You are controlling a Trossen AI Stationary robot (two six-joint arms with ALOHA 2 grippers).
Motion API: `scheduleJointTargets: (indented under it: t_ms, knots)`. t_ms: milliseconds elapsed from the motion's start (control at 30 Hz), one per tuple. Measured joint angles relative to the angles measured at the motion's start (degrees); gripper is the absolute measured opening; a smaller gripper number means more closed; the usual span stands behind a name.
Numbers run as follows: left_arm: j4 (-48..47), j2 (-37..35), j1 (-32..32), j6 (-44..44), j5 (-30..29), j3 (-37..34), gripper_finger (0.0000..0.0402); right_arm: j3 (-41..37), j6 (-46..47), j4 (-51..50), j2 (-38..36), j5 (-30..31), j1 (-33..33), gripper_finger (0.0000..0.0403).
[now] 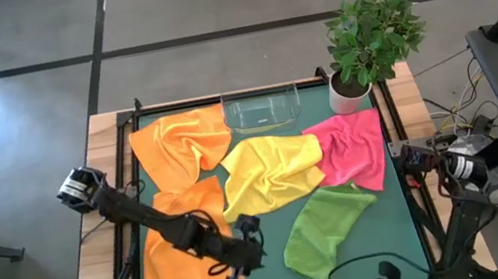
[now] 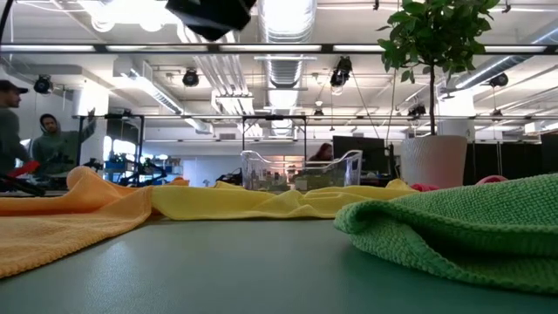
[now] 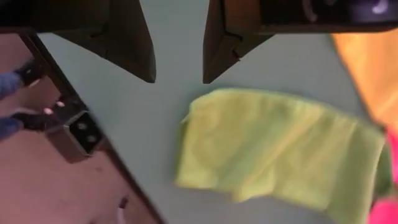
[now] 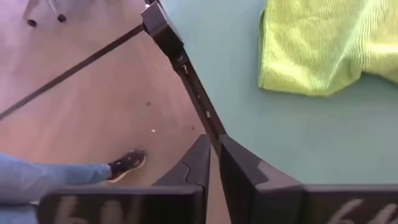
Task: Fold microfiber towels
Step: Fold the green towel
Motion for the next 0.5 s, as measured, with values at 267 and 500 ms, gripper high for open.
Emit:
scheduleJointTargets:
  t_ms: [267,500]
  knots:
    - [1.52,6.11,-2.41,2.65,-1.38,1.65,0.0118,-0.04,-9.9,0.02,0.13,0.59,-2.3,0.0091]
    - [1.8,10.97,-2.41,2.8,-2.56,4.37,0.0118,-0.09,-20.01,0.01,0.13,2.94,-4.74,0.0122]
